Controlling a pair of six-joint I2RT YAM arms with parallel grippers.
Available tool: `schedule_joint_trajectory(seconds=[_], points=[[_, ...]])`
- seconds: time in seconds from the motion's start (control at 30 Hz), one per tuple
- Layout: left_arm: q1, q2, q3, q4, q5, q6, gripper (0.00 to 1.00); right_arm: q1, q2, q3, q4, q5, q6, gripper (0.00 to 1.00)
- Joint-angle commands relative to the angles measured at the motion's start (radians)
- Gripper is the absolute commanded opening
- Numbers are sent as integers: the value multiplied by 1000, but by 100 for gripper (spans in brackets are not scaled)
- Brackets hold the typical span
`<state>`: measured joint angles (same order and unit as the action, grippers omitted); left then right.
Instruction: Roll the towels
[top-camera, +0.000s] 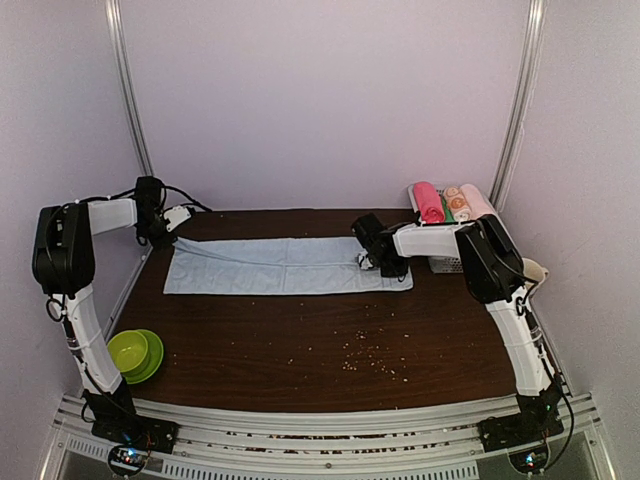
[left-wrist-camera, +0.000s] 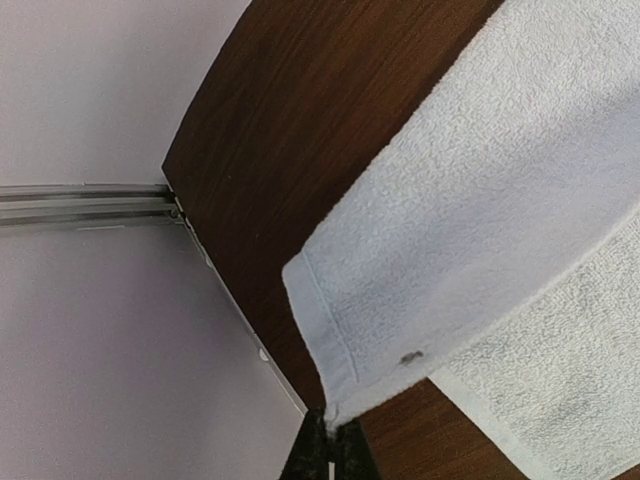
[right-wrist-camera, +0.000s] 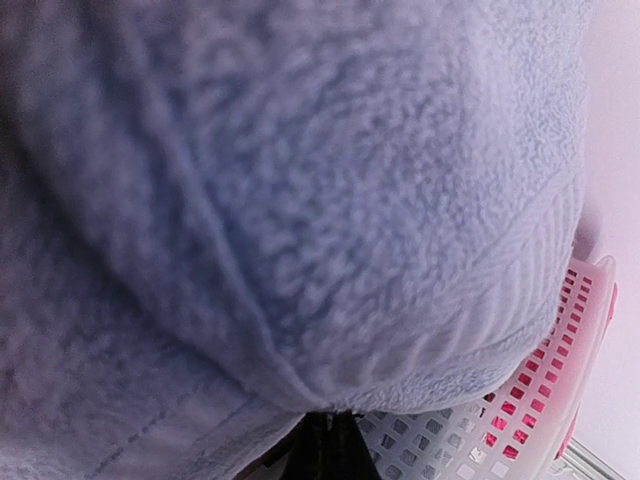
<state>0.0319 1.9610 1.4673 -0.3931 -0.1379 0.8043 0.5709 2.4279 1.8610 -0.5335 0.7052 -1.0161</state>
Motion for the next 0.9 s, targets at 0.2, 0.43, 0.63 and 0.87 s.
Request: schedule_joint_trajectory(seconds=[0.2, 0.43, 0.63, 0.87], points=[[8, -17, 24, -13, 9, -14, 0, 2, -87, 38, -99, -74, 91, 0], [8, -55, 22, -28, 38, -8, 0, 0, -154, 44, -189, -143, 134, 0], [8, -81, 2, -46, 52, 17, 0, -7, -164, 78, -267, -182, 180, 0], [7, -81, -16, -52, 52, -8, 0, -32, -71, 416, -491, -359, 620, 58]])
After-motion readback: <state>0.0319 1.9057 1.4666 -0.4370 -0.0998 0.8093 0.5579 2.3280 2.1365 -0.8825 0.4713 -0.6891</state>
